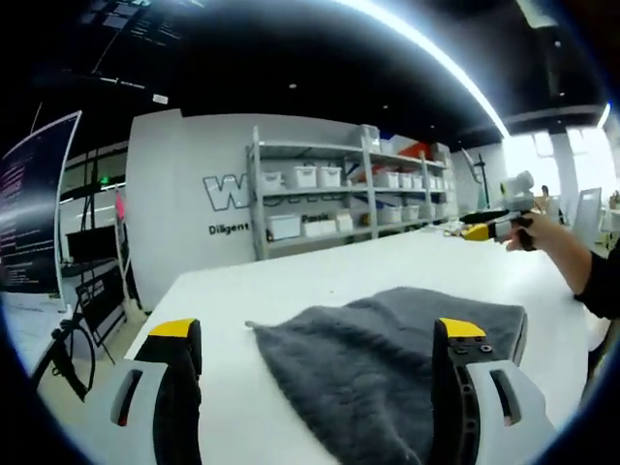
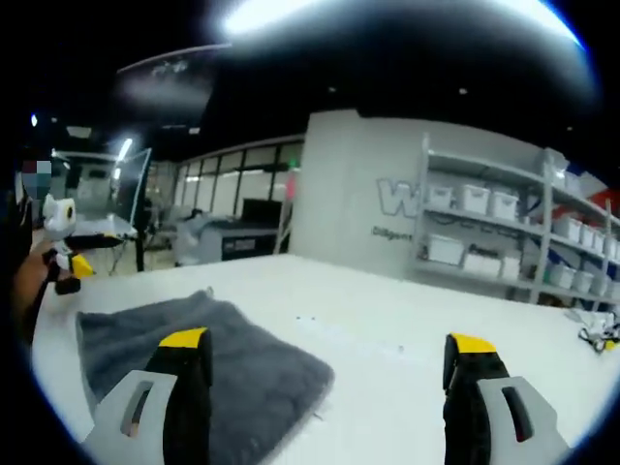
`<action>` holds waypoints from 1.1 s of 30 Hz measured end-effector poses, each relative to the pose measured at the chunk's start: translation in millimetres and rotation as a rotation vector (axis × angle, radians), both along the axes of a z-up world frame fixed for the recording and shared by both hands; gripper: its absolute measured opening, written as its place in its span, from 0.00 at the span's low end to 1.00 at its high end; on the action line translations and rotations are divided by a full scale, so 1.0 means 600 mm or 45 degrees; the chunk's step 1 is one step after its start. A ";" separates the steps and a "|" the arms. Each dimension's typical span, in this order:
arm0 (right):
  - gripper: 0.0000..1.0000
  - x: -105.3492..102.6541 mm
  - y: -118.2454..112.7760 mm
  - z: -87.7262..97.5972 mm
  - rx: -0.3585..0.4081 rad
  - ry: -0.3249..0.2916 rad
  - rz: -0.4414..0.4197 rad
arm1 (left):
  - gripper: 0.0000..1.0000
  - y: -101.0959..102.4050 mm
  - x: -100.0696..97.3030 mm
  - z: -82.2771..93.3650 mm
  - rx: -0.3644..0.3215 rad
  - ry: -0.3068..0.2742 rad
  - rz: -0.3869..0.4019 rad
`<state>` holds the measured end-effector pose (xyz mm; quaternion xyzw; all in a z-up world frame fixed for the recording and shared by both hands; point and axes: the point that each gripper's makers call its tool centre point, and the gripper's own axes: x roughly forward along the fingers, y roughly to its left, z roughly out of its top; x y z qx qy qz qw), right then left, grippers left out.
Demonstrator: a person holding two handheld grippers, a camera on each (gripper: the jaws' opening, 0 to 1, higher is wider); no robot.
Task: Open the folded towel by lifting each exposed corner and separating the folded layers until the towel lies flat within the target outline without major curled edges
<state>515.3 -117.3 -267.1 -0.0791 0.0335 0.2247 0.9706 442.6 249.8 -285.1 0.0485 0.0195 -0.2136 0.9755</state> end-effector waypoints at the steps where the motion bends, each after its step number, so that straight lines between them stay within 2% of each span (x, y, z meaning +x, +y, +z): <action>1: 1.00 -0.003 -0.001 0.002 0.000 -0.006 -0.004 | 0.96 -0.002 0.001 0.002 -0.003 0.005 -0.005; 4: 1.00 -0.007 -0.009 0.006 0.007 -0.019 -0.016 | 1.00 -0.006 0.001 0.004 -0.003 0.005 -0.014; 12: 1.00 -0.020 -0.032 0.003 0.023 -0.004 -0.054 | 1.00 -0.020 0.005 -0.005 0.024 0.042 -0.048; 15: 1.00 -0.032 -0.034 0.002 0.014 0.000 -0.052 | 1.00 -0.037 0.012 0.008 0.047 0.039 -0.087; 17: 1.00 -0.037 -0.039 0.004 0.015 -0.007 -0.057 | 1.00 -0.055 0.013 0.021 -0.005 0.050 -0.147; 19: 1.00 -0.044 -0.043 0.001 0.021 -0.005 -0.063 | 1.00 -0.063 0.016 0.029 -0.015 0.052 -0.167; 24: 1.00 -0.062 -0.057 -0.008 0.007 0.012 -0.070 | 1.00 -0.080 0.029 0.029 0.022 0.073 -0.199; 29: 1.00 -0.081 -0.073 -0.008 0.012 0.012 -0.081 | 0.93 -0.102 0.029 0.038 -0.040 0.080 -0.275; 33: 1.00 -0.097 -0.082 0.004 0.050 -0.021 -0.090 | 1.00 -0.115 0.031 0.048 -0.017 0.042 -0.307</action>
